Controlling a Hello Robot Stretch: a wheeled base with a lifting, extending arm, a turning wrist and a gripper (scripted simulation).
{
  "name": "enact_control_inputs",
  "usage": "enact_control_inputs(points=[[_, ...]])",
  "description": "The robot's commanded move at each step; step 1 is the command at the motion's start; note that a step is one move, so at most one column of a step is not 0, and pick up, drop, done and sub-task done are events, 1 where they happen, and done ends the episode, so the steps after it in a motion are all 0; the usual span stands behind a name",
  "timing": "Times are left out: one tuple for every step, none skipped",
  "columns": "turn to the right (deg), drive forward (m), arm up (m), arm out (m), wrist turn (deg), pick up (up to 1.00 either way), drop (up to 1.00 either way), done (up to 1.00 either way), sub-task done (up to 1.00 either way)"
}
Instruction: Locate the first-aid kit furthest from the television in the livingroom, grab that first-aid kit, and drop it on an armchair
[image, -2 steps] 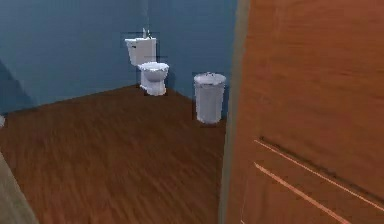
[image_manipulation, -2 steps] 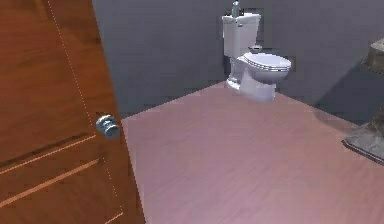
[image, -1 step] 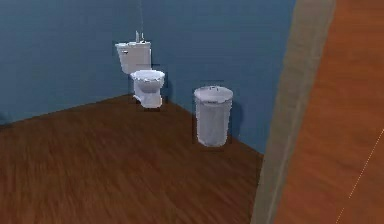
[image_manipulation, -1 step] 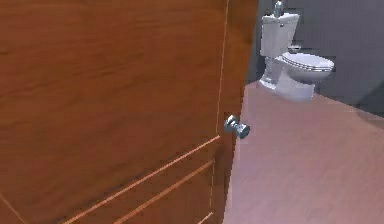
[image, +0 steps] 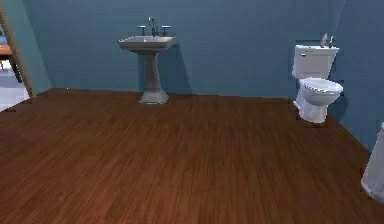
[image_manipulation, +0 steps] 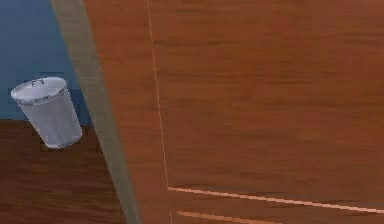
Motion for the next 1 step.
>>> enact_control_inputs(points=[[0.0,0.35,0.0,0.0,0.0,0.0,0.0,0.0,0.0]])
